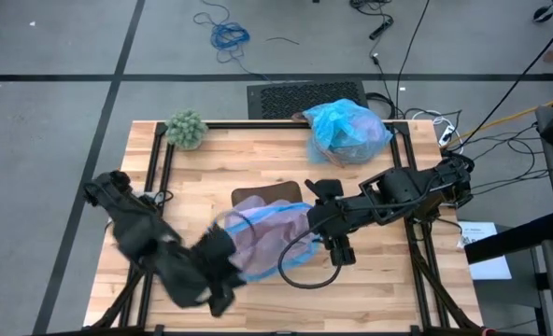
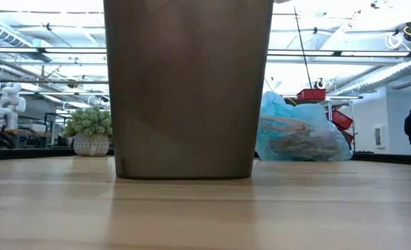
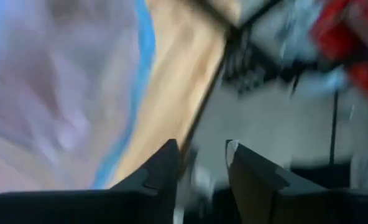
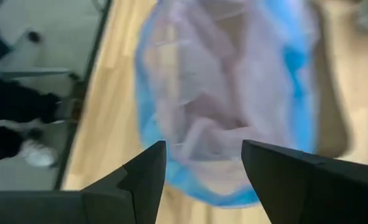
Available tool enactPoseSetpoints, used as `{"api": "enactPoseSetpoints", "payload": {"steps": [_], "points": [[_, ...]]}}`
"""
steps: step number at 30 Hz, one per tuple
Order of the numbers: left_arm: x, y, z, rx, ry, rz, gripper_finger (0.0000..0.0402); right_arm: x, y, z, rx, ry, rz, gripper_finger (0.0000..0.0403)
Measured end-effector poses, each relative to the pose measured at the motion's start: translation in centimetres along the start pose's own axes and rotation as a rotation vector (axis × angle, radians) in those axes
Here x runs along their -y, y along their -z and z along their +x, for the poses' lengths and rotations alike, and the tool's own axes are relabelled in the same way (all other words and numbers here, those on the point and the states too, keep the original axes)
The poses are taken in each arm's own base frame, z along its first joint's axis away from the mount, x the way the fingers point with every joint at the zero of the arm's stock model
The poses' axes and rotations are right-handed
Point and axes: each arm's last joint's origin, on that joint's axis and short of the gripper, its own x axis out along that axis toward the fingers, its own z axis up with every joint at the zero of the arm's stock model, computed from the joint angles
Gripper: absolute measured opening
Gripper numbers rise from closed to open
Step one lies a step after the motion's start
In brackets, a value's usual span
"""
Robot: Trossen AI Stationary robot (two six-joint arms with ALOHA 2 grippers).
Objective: Place trash/remove bag and relplace
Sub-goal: Insert the pink trash bag into the trash bin
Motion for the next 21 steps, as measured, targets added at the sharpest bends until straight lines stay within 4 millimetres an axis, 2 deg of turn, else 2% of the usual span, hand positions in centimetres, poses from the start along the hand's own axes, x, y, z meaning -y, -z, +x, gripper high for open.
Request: {"api": "enactPoseSetpoints", "payload": {"steps": [3, 5, 8, 10, 12, 16, 21], "points": [[-0.8, -0.8, -2.1, 0.149, -0.057, 0.004, 0.0101, 0.7, -0.2, 0.0, 0.016, 0.042, 0.0, 0.0203], [-1.7, -1.3, -1.9, 0.15, -0.134, -0.018, 0.0089, 1.3, -0.5, 0.1, 0.041, 0.049, 0.014, 0.0203], [-3.1, -2.2, -0.6, 0.055, -0.22, -0.128, 0.0062, 2.2, -1.0, 0.2, 0.073, 0.062, 0.028, 0.0203], [-3.3, -2.0, -0.1, 0.042, -0.264, -0.114, 0.0026, 2.7, -1.2, 0.2, 0.085, 0.07, 0.038, 0.0203], [-3.5, -1.5, -0.3, 0.033, -0.292, -0.124, 0.0008, 3.2, -1.3, 0.2, 0.089, 0.079, 0.04, 0.0203], [-3.7, -0.5, -0.8, 0.044, -0.328, -0.164, 0.002, 3.9, -1.3, 0.3, 0.086, 0.106, 0.045, 0.0203], [-3.9, -0.8, -0.2, 0.092, -0.355, -0.178, 0.0034, 4.5, -1.3, 0.6, 0.075, 0.121, 0.059, 0.0197]]}}
